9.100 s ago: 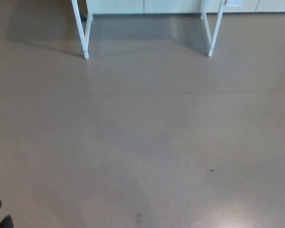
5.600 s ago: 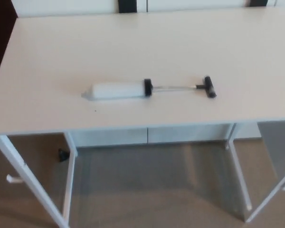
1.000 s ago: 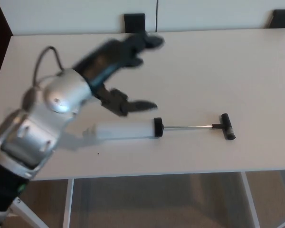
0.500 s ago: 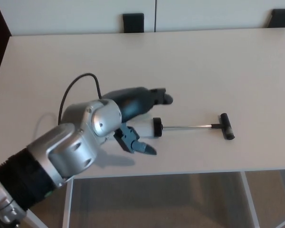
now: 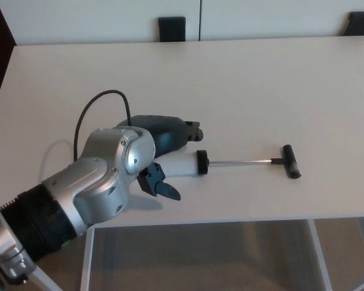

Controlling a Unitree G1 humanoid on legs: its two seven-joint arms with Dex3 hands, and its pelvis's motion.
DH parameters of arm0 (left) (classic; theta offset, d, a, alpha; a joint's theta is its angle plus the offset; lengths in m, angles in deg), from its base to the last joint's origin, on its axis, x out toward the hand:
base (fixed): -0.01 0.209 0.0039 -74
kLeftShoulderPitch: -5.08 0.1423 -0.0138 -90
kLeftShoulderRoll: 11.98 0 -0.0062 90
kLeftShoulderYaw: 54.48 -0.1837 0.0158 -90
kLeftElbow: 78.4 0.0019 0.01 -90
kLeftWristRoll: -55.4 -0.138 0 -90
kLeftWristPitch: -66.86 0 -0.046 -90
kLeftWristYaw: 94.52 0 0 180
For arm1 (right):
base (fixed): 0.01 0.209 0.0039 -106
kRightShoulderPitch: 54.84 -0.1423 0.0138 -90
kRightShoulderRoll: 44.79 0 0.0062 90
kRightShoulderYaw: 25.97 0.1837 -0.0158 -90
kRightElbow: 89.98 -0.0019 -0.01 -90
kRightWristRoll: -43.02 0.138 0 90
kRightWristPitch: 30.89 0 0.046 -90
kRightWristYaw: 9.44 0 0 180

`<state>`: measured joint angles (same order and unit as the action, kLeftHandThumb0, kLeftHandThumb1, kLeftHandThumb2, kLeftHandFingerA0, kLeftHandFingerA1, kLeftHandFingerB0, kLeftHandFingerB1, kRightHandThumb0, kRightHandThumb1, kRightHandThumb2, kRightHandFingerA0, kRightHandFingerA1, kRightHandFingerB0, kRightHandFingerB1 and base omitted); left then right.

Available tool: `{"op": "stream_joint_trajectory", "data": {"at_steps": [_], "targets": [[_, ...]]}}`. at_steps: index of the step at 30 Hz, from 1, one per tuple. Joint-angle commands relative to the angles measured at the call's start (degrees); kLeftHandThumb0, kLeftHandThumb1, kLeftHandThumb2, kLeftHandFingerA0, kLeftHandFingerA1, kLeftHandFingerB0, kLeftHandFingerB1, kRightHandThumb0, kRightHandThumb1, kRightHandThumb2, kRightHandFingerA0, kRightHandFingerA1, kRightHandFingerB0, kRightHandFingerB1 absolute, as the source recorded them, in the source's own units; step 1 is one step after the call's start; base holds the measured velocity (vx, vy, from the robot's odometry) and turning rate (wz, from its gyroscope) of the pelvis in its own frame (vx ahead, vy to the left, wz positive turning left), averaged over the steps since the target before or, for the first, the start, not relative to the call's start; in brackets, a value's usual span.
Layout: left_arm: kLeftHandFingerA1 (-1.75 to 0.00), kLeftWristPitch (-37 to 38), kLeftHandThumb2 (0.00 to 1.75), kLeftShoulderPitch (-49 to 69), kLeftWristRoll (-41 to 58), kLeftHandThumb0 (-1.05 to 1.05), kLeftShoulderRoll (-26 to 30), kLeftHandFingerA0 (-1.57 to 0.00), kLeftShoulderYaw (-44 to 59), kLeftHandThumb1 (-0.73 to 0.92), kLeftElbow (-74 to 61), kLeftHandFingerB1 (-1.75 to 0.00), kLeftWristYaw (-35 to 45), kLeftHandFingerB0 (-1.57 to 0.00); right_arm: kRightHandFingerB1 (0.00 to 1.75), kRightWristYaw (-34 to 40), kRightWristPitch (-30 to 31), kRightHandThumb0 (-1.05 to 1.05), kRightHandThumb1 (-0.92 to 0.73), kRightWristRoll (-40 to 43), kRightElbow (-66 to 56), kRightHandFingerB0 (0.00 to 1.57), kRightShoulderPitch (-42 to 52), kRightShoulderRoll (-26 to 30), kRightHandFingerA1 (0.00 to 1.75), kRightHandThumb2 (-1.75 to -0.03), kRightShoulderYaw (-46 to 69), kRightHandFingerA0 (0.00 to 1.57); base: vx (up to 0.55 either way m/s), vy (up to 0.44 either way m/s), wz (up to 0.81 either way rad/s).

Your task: The robot walks towards a desk on which an air pump is kept in the middle. It lifts it up and holds it with its left hand and uses its right hand to compress it by pushing its handle inwards.

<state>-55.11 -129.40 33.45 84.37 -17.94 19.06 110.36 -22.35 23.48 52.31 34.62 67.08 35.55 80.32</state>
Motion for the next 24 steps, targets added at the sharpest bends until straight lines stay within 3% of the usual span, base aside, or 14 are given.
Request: {"op": "stream_joint_trajectory", "data": {"at_steps": [1, 7, 8, 9, 10, 17, 18, 20, 21, 23, 24], "targets": [[-0.45, -0.4, 0.69, -0.18, -4.64, -0.56, 0.34, -0.29, 1.27, 0.4, 0.22, -0.36, 3.52, -0.12, 0.42, -0.36, -0.93, -0.31, -0.64, -0.93, 1.58, 0.56, 0.24, 1.33, 0.54, -0.59, -0.17, 0.91, 0.0, 0.0, 0.0], [-0.48, 0.89, 0.69, 0.16, -5.87, -0.56, 0.08, -0.32, 1.62, 0.4, 0.59, -0.36, 4.33, -0.13, 0.42, -0.52, -1.98, -0.28, -0.65, -1.52, 4.69, 0.57, -1.1, 2.27, 0.54, -0.59, -0.29, 0.92, 0.0, 0.0, 0.0], [-0.58, 1.25, 0.83, 0.23, -6.17, -0.35, 0.01, -0.28, 1.63, 0.31, 0.71, -0.44, 4.46, -0.02, 0.41, -0.46, -1.58, -0.29, -0.65, -1.5, 4.81, 0.56, -1.21, 2.35, 0.52, -0.6, -0.34, 0.92, 0.0, 0.0, 0.0], [-0.58, 1.6, 0.83, 0.37, -6.65, -0.35, -0.13, -0.28, 1.73, 0.31, 0.84, -0.44, 4.69, -0.02, 0.41, -0.41, -1.1, -0.29, -0.65, -1.42, 4.96, 0.56, -1.33, 2.41, 0.52, -0.6, -0.37, 0.92, 0.0, 0.0, 0.0], [-0.46, 1.81, 0.7, 0.53, -6.89, -0.56, -0.48, -0.33, 1.62, 0.41, 1.11, -0.37, 4.63, -0.16, 0.42, -0.78, -1.31, -0.31, -0.63, -1.01, 4.9, 0.58, -1.32, 2.27, 0.53, -0.59, -0.3, 0.95, 0.0, 0.0, 0.0], [-0.45, 2.99, 0.7, 2.2, -9.29, -0.57, -1.96, -0.29, 1.04, 0.42, 1.82, -0.36, 3.53, -0.13, 0.41, -1.45, -0.71, -0.3, -0.65, -0.33, 4.02, 0.57, -1.15, 2.03, 0.53, -0.59, -0.29, 0.93, 0.0, 0.0, 0.0], [-0.38, 4.77, 0.56, 2.7, -10.75, -0.52, -1.82, -0.41, -0.24, 0.54, 2.69, -0.28, 2.48, -0.19, 0.42, -1.87, -1.38, -0.29, -0.65, -0.11, 4.66, 0.58, -1.51, 2.07, 0.53, -0.59, -0.19, 0.94, 0.0, 0.0, 0.0], [-0.38, 6.11, 0.56, 3.07, -11.88, -0.52, -1.73, -0.41, -1.09, 0.54, 3.35, -0.28, 1.77, -0.19, 0.42, -2.17, -1.87, -0.29, -0.65, 0.03, 5.13, 0.58, -1.76, 2.11, 0.53, -0.59, -0.12, 0.94, 0.0, 0.0, 0.0], [-0.48, 7.53, 0.73, 3.88, -13.05, -0.57, -1.79, -0.35, -2.03, 0.44, 4.39, -0.38, 0.57, -0.15, 0.42, -2.43, -2.17, -0.3, -0.64, 0.18, 5.62, 0.59, -1.95, 2.17, 0.54, -0.59, -0.01, 0.95, 0.0, 0.0, 0.0], [-0.48, 8.9, 0.73, 4.84, -14.22, -0.57, -2.04, -0.35, -2.66, 0.44, 5.5, -0.38, -0.61, -0.15, 0.42, -2.7, -2.38, -0.3, -0.64, 0.33, 6.09, 0.59, -2.11, 2.22, 0.54, -0.59, 0.13, 0.95, 0.0, 0.0, 0.0], [-0.42, 9.84, 0.56, 5.72, -15.06, -0.49, -2.39, -0.5, -3.18, 0.55, 6.68, -0.3, -1.84, -0.25, 0.43, -2.77, -2.48, -0.3, -0.65, 0.25, 5.16, 0.57, -1.58, 2.09, 0.56, -0.59, -0.01, 0.92, 0.0, 0.0, 0.0]]}}
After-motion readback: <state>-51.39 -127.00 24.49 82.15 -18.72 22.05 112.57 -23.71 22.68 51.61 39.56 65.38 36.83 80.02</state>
